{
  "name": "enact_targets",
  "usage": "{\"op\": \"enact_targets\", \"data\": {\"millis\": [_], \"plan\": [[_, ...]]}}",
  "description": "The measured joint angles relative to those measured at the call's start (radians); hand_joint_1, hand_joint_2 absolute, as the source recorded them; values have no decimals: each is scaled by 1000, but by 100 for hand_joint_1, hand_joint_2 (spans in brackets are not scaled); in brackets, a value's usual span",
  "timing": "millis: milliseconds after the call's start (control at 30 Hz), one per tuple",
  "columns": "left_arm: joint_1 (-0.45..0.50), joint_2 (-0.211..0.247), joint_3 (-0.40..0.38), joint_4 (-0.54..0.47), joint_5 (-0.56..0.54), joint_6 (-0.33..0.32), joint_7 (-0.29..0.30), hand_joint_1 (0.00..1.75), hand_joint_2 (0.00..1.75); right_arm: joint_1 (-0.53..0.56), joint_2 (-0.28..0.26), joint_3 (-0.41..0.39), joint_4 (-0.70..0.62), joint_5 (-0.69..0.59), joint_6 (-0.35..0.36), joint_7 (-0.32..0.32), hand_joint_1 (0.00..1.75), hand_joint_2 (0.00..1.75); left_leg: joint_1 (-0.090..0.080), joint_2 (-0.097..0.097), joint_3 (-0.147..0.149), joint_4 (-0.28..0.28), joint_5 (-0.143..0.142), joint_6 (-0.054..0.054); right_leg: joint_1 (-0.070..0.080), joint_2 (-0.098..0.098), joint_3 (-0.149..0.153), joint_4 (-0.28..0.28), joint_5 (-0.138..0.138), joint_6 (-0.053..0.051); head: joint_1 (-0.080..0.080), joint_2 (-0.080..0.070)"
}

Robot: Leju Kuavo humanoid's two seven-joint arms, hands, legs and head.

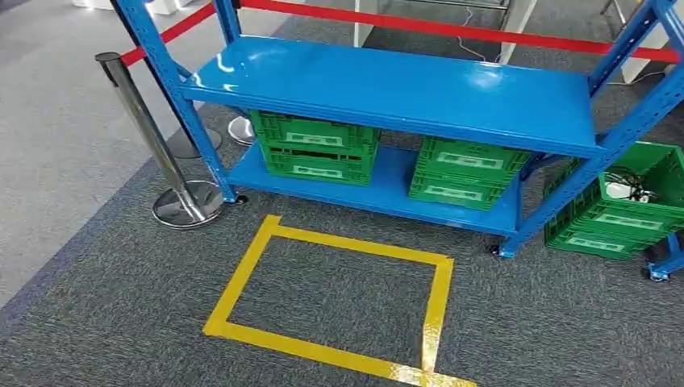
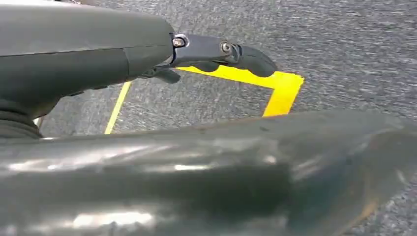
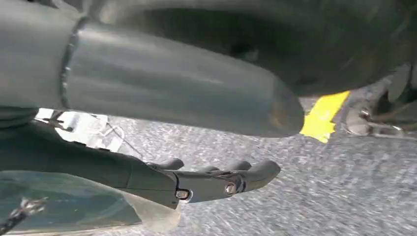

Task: Take the parts from the cabinet and place them on the table.

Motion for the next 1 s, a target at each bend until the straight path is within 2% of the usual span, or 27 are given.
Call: {"op": "enact_targets", "data": {"millis": [33, 67, 133, 167, 200, 233, 267, 333, 367, 400, 433, 500, 533, 567, 600, 633, 667, 700, 733, 767, 833, 867, 900, 933, 967, 1000], "plan": [[0, 2, 0, 0, -1, 0, 0, 0, 0, -2, 0, 0, 0, 0, 1, 0, 0, 0, -5, 0, 3, 0, -7, -8, 3, -5, 20, -30, -22, 3, 0, 0], [-2, 1, 1, 0, -3, 1, 0, 0, 0, -5, 1, 0, 0, 0, 3, 0, 0, 0, -9, -1, 1, 8, -16, -16, 3, 1, 36, -47, -28, -12, 3, 0], [-4, 2, 1, 0, -3, 2, 0, 0, 0, -5, 1, 0, 0, 0, 4, -1, 0, 0, -9, 1, 7, 2, -16, -21, 7, 3, 34, -42, -33, -27, -9, 0], [-5, 2, 2, 0, -3, 2, 0, 0, 0, -3, 1, 0, 0, 1, 4, -1, 0, 0, -7, 2, 9, 3, -20, -24, 8, 4, 35, -42, -36, -33, -6, 0], [-5, 2, 2, 0, -3, 3, 0, 0, 0, -3, 1, 0, 0, 1, 3, -1, 0, 0, -4, 1, 13, 10, -30, -31, 4, 4, 43, -45, -37, -41, -8, 0], [-6, 2, 2, 0, -3, 3, -1, 0, 0, -1, 1, 0, 0, 2, 3, -1, 0, 0, -3, 0, 3, 36, -43, -34, 4, 3, 48, -45, -41, -46, -12, 0], [-7, 2, 2, 0, -3, 3, -1, 0, 0, -2, 1, 0, 0, 2, 3, -2, 0, 0, -3, -1, -32, 107, -75, -37, 5, 2, 53, -45, -46, -53, -12, 0], [-5, 2, 3, 0, -3, 3, -1, 0, 0, -3, 1, 0, 0, 2, 3, -2, 0, 0, -3, -1, -129, 278, -137, -40, 7, 2, 61, -45, -55, -59, -14, 0], [-3, 2, 3, 0, -3, 3, -1, 0, 0, -3, 1, 0, 0, 2, 4, -2, 0, 0, -3, -1, -166, 332, -143, -38, 9, 5, 66, -45, -60, -60, -15, 0], [-1, 2, 3, 0, -3, 3, -1, 0, 0, -3, 1, 0, 0, 2, 4, -2, 0, 0, -3, -1, -181, 340, -126, -35, 11, 7, 74, -45, -66, -60, -15, 0], [1, 2, 3, 0, -3, 3, -1, 0, 0, -2, 1, 0, 0, 3, 4, -1, 0, 0, -4, -2, -176, 305, -84, -29, 13, 11, 84, -45, -73, -60, -14, 0], [0, 2, 4, 0, -3, 3, -1, 0, 0, 0, 1, 0, 0, 3, 4, 1, 0, 0, -13, -3, -123, 137, 39, -7, 17, 14, 108, -46, -88, -59, -14, 0], [0, 3, 5, 0, -3, 3, -1, 0, 0, 0, 1, 0, 0, 3, 4, 1, 0, 0, -21, -5, -103, 75, 64, 8, 16, 14, 101, -48, -95, -57, -14, 0], [-1, 7, 5, 0, -3, 3, 0, 0, 0, -1, 3, 0, 1, 3, 4, 1, 0, 0, -24, -4, -96, 66, 46, 17, 23, 12, 103, -48, -103, -47, -9, 0], [-2, 4, 5, 0, -3, 3, 0, 0, 0, -3, 2, 0, 0, 3, 3, 1, 0, 0, -26, -4, -82, 40, 33, 13, 15, 17, 106, -52, -103, -42, -13, 0], [-1, 5, 5, 0, -2, 3, 0, 0, 0, -4, 3, 0, 0, 3, 3, 1, 0, 0, -29, -4, -81, 33, 34, 13, 13, 13, 117, -57, -98, -35, -12, 0], [0, 5, 5, 0, -1, 3, 0, 0, 0, -2, 3, 0, 0, 3, 3, 1, 0, 0, -28, -5, -75, 24, 32, 17, 12, 13, 126, -47, -84, -22, -14, 0], [3, 4, 6, 0, 0, 3, 0, 0, 0, -2, 3, 0, 0, 3, 4, 1, 0, 0, -23, -9, -57, 13, 33, 18, 13, 11, 130, -48, -88, -15, -13, 0], [4, 5, 6, 0, 0, 3, 0, 0, 0, -2, 2, 0, 0, 3, 4, 3, 0, 0, -19, -8, -44, 1, 34, 18, 12, 11, 117, -30, -101, -13, -11, 0], [2, 5, 7, 0, -1, 3, 0, 0, 0, -4, 2, 0, 0, 3, 4, 3, 0, 0, -18, -9, -37, -2, 31, 21, 12, 11, 95, 9, -119, -9, -7, 0], [-3, 3, 7, 0, -2, 2, 0, 0, 0, -9, 2, 0, 0, 3, 4, 3, 0, 0, -18, -7, -32, -2, 22, 25, 9, 11, 1, 150, -179, -2, -7, 0], [-2, 1, 7, 0, -2, 2, 0, 0, 0, -8, 2, 0, 0, 3, 4, 3, 0, 0, -17, -6, -27, -2, 16, 24, 9, 11, -42, 205, -194, 3, -6, 0], [-1, 1, 7, 0, -2, 2, 0, 0, 0, -6, 2, 0, 0, 2, 4, 3, 0, 0, -17, -6, -19, -2, 9, 24, 8, 10, -66, 220, -182, 7, -5, 0], [0, 0, 7, 0, -3, 2, 0, 0, 0, -2, 2, 0, 0, 2, 5, 3, 0, 0, -15, -7, -7, -2, 1, 22, 6, 9, -65, 191, -146, 8, -6, 0], [1, 0, 8, 0, -2, 2, 0, 0, 0, 1, 2, 0, 1, 2, 5, 4, 0, 0, -14, -8, 6, -2, -9, 19, 4, 8, -48, 132, -97, 10, -5, 0], [3, -1, 8, 0, -3, 2, 0, 0, 0, 4, 0, 0, 0, 2, 4, 3, 0, 0, -12, -9, 22, -1, -20, 14, 2, 6, -18, 40, -34, 8, -5, 0]]}}
